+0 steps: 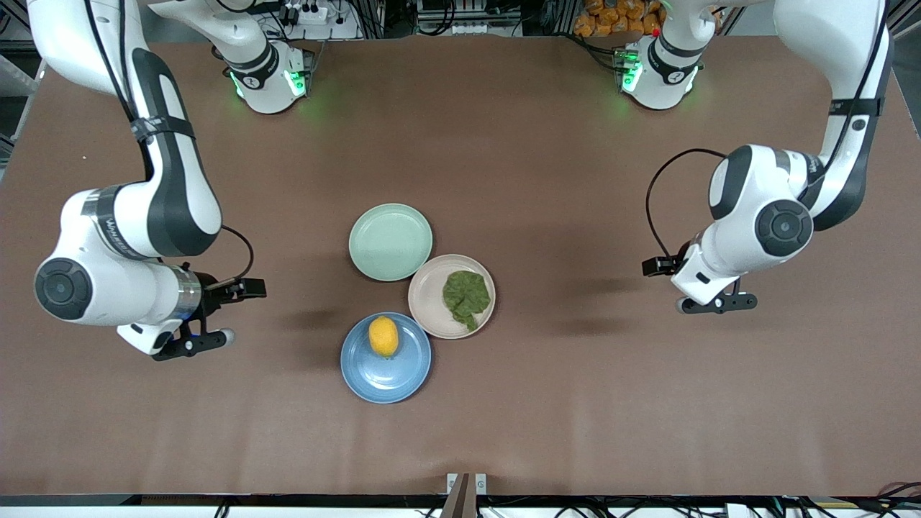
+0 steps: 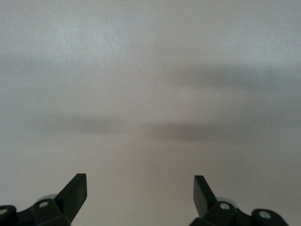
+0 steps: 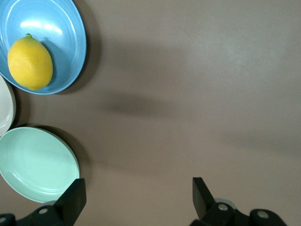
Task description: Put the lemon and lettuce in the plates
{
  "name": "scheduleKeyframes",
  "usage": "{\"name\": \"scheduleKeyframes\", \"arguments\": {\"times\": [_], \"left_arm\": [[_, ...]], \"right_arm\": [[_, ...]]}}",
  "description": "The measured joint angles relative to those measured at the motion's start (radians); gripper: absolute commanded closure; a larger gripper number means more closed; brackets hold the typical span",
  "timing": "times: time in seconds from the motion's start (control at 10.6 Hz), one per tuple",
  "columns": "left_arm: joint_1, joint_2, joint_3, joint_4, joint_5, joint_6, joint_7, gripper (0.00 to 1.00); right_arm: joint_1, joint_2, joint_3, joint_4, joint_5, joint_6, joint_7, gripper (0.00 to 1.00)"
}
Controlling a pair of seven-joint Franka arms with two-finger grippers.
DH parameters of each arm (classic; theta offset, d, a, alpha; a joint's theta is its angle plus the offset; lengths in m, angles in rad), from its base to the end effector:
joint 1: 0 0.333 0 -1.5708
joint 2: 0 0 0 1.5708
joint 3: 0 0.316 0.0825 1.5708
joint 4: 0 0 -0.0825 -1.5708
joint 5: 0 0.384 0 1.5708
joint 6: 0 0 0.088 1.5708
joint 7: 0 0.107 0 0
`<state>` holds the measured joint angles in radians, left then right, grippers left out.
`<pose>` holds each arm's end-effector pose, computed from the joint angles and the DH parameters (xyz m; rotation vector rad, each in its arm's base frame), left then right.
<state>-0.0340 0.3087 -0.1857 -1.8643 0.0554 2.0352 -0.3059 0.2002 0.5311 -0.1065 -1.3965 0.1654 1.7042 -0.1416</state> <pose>0.5975 -0.1242 0.3443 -3.1077 -0.0979 0.2018 0.6763 0.0920 0.3850 -2.9975 -0.3064 0.3290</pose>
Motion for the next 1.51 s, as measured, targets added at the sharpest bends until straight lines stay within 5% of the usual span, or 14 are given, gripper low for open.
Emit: {"name": "scheduleKeyframes", "arguments": {"times": [1.14, 1.51], "left_arm": [[-0.002, -0.287, 0.060, -0.055, -0.033, -0.034, 0.105, 0.00], [-0.009, -0.313, 0.061, -0.026, -0.037, -0.039, 0.106, 0.00]], "right_arm": [[-0.089, -0.136, -0.001, 0.000, -0.043, -0.136, 0.000, 0.00], [-0.107, -0.156, -0.002, 0.000, -0.049, -0.137, 0.000, 0.00]]}}
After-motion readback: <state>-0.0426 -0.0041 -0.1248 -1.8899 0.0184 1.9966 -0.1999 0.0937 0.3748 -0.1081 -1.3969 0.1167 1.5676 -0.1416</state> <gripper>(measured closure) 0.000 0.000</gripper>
